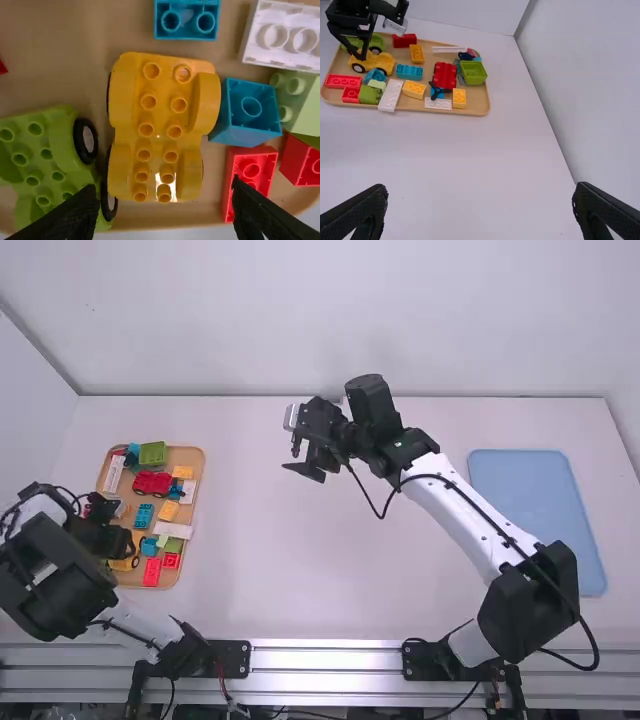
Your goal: Assemble lego blocks to make yellow taxi
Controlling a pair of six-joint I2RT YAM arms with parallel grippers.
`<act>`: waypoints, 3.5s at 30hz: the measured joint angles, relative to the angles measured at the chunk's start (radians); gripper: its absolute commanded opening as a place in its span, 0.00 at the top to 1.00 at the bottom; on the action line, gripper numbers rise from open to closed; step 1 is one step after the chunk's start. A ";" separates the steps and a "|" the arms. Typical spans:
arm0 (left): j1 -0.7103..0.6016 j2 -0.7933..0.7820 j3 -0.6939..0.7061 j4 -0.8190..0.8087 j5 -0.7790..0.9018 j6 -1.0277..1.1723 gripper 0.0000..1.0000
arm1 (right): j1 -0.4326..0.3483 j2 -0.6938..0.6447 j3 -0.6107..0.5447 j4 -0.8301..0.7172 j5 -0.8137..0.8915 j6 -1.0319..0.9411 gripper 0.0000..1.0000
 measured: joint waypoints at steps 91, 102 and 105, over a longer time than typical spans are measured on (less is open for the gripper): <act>-1.107 -0.003 0.046 0.087 -0.086 -0.069 0.92 | -0.217 0.000 0.000 -0.017 -0.137 0.053 0.01; -1.406 -0.003 -0.113 0.364 -0.024 0.103 0.86 | -0.355 0.000 0.000 -0.088 -0.298 0.053 0.01; -1.407 -0.003 -0.118 0.383 0.016 0.124 0.89 | -0.385 0.000 0.000 -0.115 -0.341 0.047 0.02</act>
